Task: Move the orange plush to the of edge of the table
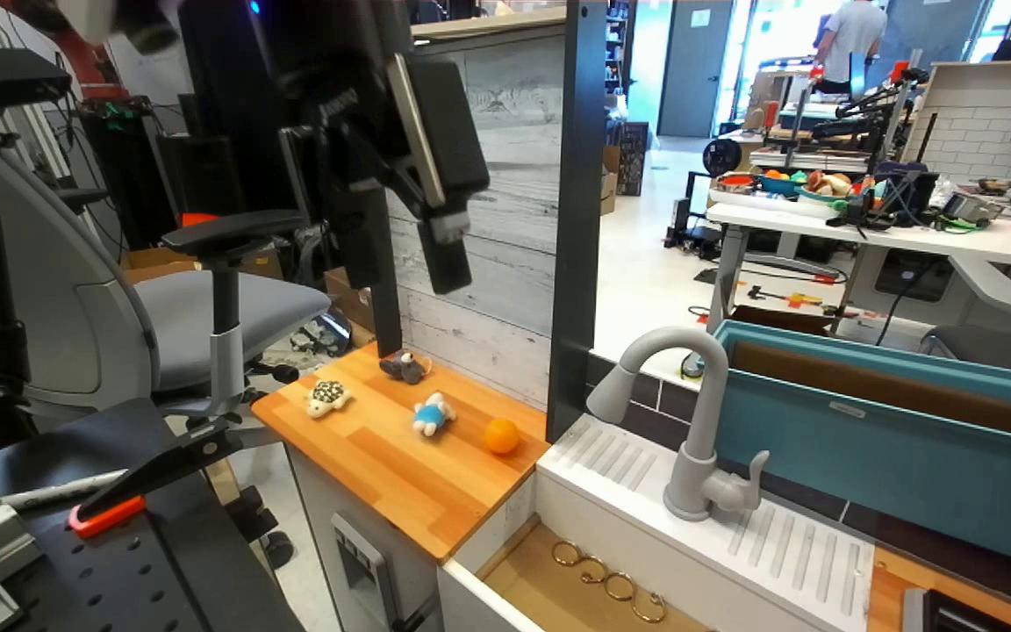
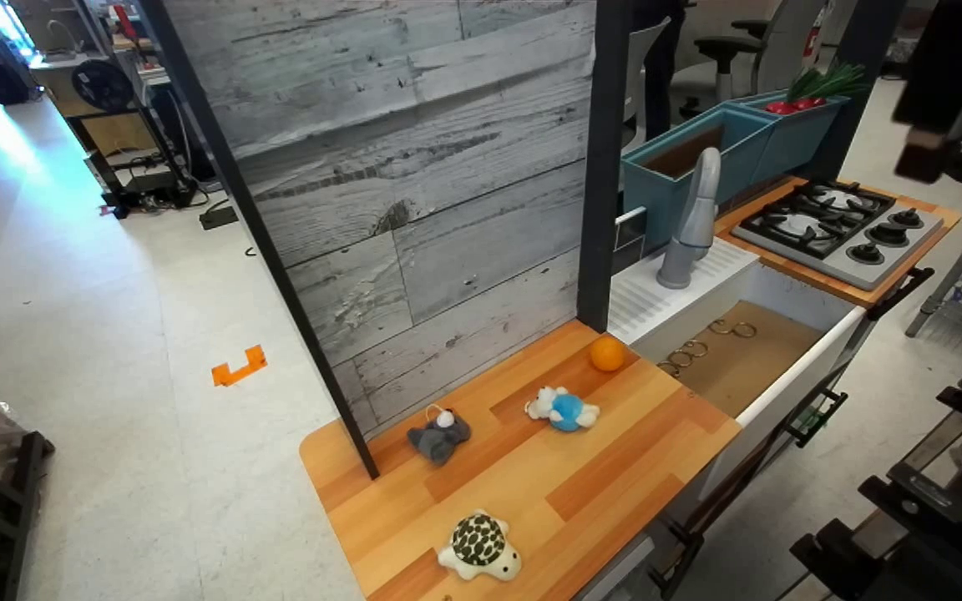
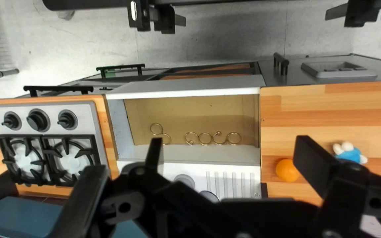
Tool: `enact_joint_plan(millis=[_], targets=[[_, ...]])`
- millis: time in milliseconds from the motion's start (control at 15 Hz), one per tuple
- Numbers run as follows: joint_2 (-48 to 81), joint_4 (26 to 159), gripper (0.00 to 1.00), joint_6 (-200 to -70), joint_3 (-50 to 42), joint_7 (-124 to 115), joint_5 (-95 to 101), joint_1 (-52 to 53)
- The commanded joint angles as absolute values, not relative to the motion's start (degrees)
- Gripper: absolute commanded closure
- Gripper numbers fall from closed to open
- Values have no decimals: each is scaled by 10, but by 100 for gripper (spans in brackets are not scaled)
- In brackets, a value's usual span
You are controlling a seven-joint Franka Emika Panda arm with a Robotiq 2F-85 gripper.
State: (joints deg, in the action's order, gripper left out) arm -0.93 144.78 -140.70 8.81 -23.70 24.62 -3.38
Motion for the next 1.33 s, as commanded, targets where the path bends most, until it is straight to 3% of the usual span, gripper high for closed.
enact_joint_plan(millis=[0,467,600,867,1267], targets=[[117,1369,0,-1460,55,-308,332,-5],[295,1261,0,-1626,-40,-334,353,104],[338,1230,0,-1660,-19,-343,357,90],[404,1176,0,-1674,-16,-326,352,91],[473,1116,0,-1662,-38,-183,181,128]])
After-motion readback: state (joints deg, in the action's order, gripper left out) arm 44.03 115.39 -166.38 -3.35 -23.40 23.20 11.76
